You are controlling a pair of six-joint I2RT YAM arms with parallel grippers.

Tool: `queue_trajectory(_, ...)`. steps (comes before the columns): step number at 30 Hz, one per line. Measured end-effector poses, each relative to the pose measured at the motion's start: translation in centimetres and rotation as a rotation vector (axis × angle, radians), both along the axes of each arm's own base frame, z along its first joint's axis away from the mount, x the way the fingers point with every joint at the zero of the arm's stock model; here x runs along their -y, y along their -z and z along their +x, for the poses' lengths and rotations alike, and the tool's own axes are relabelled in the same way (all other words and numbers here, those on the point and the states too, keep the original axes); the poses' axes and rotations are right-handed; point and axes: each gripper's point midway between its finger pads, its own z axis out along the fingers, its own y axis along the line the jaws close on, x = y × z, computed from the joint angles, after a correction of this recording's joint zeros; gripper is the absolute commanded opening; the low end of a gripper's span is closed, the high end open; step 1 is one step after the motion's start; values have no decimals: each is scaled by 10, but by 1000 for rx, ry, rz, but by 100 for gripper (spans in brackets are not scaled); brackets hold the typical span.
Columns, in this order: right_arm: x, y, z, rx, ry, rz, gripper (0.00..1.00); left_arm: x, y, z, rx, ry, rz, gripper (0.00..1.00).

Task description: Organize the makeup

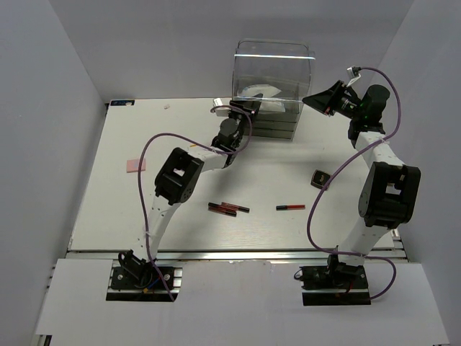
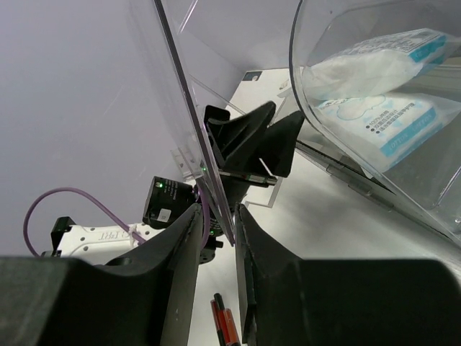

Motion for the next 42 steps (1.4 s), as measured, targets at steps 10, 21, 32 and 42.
queue_trajectory(10,0,0,0,2,0,0,30,3,9,-61,-106,169,37,26)
queue_trajectory(21,14,35,-1,-53,106,-175,67,-48,-25,-168,-269,196,217,72)
queue_trajectory(32,47,83,-41,-125,210,-394,61,-24,59,-117,-402,213,294,37)
queue_trajectory(42,59,94,-65,-116,165,-368,47,10,104,-65,-412,203,242,43)
